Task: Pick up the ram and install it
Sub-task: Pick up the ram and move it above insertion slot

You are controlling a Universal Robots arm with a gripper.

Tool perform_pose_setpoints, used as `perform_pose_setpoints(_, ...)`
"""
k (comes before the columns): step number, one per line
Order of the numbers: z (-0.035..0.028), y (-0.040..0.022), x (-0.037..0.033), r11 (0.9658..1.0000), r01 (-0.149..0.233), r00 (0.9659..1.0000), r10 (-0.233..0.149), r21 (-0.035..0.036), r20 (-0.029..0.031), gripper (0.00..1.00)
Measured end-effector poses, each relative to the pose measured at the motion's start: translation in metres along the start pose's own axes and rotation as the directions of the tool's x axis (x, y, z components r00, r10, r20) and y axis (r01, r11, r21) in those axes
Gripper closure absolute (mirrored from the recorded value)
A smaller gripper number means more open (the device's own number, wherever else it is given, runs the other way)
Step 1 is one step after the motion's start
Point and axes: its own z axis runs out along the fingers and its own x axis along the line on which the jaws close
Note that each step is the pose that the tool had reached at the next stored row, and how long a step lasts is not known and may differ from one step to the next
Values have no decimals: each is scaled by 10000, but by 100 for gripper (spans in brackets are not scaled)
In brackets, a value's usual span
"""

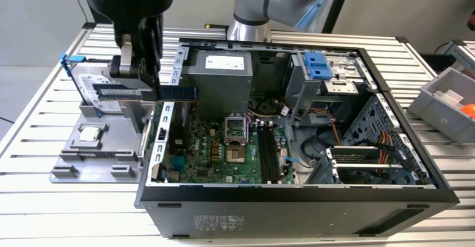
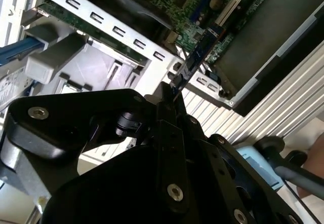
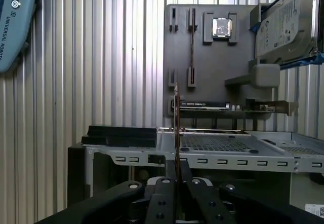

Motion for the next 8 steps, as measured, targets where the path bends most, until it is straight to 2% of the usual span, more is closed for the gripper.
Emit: perform_pose_setpoints(8,-4,-104,-1,10000,0,10000,0,0,0,100)
